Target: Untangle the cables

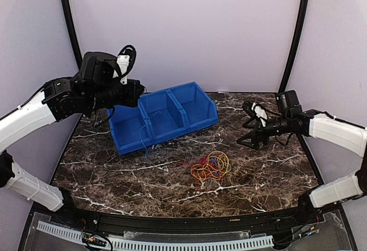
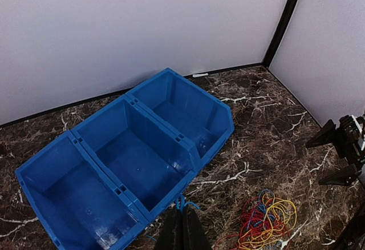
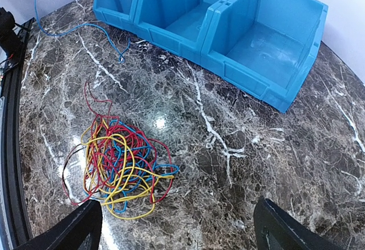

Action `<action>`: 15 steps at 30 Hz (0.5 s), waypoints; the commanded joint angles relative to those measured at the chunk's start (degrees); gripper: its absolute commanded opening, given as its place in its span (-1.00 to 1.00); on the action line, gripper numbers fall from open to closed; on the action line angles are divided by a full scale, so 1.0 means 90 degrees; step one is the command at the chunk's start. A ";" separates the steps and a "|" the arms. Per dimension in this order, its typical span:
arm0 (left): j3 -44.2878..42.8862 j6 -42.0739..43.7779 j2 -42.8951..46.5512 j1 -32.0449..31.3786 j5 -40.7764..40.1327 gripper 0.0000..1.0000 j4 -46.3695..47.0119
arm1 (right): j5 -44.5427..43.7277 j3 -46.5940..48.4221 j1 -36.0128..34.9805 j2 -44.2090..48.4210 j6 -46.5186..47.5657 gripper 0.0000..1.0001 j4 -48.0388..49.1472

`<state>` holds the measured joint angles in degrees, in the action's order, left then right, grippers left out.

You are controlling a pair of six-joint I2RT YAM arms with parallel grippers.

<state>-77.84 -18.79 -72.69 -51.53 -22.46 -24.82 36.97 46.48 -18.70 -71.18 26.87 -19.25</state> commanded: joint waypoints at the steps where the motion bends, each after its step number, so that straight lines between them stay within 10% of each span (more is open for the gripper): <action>1: -0.0557 -0.0207 0.0073 0.0393 0.0262 -1.00 -0.0125 | 0.0147 0.0038 0.0007 -0.0128 -0.0090 0.87 0.0522; 15: -0.4164 0.1443 -0.1022 0.0916 -0.0592 -1.00 -0.0912 | 0.0155 -0.0045 0.0007 -0.0218 0.0116 0.83 0.0473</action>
<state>-110.96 -11.62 -79.85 -45.06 -24.53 -30.98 37.71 46.48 -18.70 -73.30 27.16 -16.53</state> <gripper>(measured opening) 0.009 0.916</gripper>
